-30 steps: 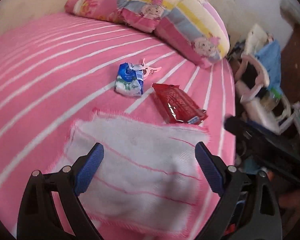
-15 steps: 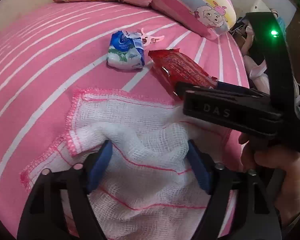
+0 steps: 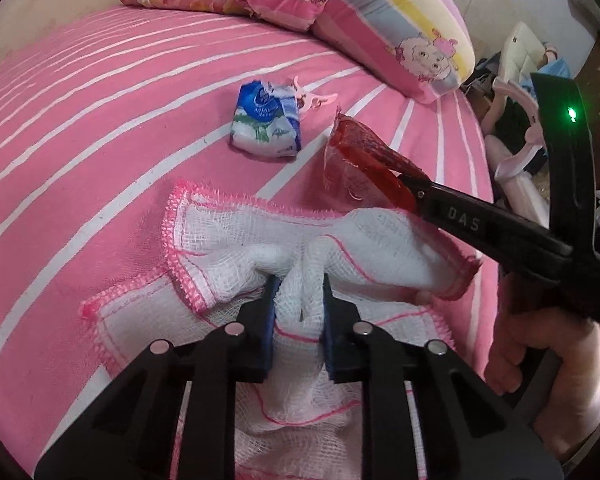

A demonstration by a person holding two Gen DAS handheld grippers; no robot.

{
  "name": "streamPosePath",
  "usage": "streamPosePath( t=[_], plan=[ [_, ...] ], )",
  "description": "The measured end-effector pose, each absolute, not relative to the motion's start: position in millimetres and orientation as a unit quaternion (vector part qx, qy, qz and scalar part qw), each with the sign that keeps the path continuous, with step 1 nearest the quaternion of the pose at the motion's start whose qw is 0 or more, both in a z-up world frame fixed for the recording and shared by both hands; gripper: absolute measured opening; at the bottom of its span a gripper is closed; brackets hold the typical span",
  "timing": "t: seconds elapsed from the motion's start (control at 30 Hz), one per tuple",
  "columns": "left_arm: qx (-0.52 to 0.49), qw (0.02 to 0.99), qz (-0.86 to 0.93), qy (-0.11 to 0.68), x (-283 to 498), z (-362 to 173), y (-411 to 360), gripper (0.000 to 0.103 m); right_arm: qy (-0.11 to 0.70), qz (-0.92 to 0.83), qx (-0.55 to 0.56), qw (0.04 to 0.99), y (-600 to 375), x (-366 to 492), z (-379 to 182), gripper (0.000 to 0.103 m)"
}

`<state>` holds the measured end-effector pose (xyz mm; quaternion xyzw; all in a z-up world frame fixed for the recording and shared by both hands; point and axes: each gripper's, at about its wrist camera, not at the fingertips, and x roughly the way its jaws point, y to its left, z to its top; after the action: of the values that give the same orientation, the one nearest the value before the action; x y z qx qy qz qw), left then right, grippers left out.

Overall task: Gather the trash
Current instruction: 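Grasp the white gauze cloth with the left tool while the right tool grasps the red wrapper, then lift the cloth and red wrapper and carry both over the bin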

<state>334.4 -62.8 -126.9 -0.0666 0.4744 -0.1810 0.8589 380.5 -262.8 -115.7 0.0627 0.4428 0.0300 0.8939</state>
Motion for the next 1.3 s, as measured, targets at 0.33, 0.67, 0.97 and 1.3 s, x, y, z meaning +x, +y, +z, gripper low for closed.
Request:
streamPosePath(
  t=[0.33, 0.67, 0.97, 1.3],
  plan=[
    [-0.095, 0.882, -0.195, 0.419, 296.9, -90.8, -49.4, 0.016, 0.394, 0.053, 0.091, 0.913, -263.1, 336.8, -82.8, 0.022],
    [-0.186, 0.884, -0.188, 0.385, 238.6, -61.9, -34.0, 0.016, 0.353, 0.091, 0.114, 0.924, -262.9, 262.9, -51.2, 0.022],
    [-0.221, 0.891, -0.191, 0.348, 173.9, -21.3, -31.6, 0.016, 0.322, 0.101, 0.160, 0.927, -274.6, 184.9, -13.1, 0.022],
    [-0.243, 0.890, -0.230, 0.311, 106.2, 30.5, -56.1, 0.016, 0.299, 0.098, 0.192, 0.930, -305.3, 111.6, 30.2, 0.022]
  ],
)
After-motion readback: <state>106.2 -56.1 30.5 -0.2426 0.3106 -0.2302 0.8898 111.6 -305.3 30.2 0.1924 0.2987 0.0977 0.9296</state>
